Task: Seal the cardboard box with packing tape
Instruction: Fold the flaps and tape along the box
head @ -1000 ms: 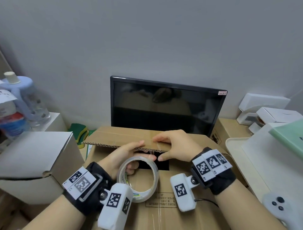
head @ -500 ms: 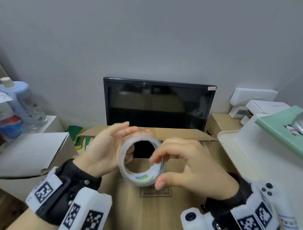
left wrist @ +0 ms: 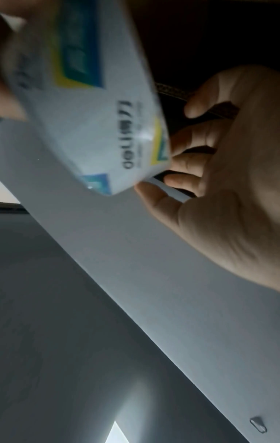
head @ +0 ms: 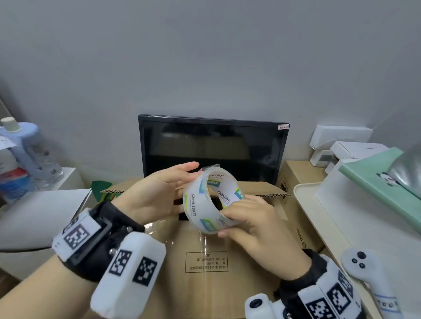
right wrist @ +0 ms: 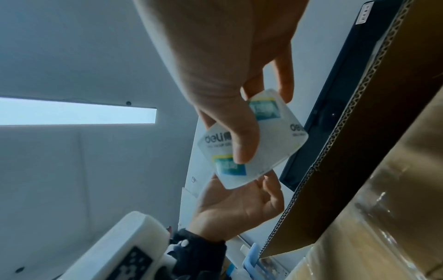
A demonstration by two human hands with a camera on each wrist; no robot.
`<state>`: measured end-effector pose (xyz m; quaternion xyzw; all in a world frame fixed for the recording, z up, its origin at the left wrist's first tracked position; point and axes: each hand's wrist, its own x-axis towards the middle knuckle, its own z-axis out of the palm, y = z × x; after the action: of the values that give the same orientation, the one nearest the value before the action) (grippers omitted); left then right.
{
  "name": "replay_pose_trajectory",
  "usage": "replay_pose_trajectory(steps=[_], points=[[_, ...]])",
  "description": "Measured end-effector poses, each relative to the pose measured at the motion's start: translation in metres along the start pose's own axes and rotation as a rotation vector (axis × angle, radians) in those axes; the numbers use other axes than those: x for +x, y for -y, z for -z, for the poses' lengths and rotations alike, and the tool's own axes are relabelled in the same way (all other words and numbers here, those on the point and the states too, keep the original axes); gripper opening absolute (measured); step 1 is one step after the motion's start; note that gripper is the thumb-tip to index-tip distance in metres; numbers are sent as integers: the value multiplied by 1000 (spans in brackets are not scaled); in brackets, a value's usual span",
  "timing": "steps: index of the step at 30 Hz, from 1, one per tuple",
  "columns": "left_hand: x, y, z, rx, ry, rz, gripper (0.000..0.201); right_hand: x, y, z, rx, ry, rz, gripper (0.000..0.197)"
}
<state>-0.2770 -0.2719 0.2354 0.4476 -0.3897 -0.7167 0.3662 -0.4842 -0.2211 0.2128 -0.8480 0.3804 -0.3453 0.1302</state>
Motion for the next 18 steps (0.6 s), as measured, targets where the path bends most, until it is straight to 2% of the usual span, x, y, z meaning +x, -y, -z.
replay_pose_trajectory(steps=[3,5,6,8,10,14,16,18], points=[[7,-4,5,73,107,66,59,-4,1,2,29,42,43,11],[9,-6,5,99,202,53,39,-5,1,4,28,74,51,12],[11,-5,5,120,197,36,34,-5,2,4,26,88,43,12],[14,-6,5,200,137,-21,34,-3,1,3,33,104,13,13],[13,-11,-2,358,12,-118,26,-2,-1,1,34,96,-20,14],[19,-30,-7,663,-252,-385,13,0,0,-4,67,27,-84,16],[20,-42,-8,840,-292,-436,13,2,4,-2,126,-6,-107,12],[21,-51,-11,900,-280,-440,14,3,6,2,211,-29,-138,15]])
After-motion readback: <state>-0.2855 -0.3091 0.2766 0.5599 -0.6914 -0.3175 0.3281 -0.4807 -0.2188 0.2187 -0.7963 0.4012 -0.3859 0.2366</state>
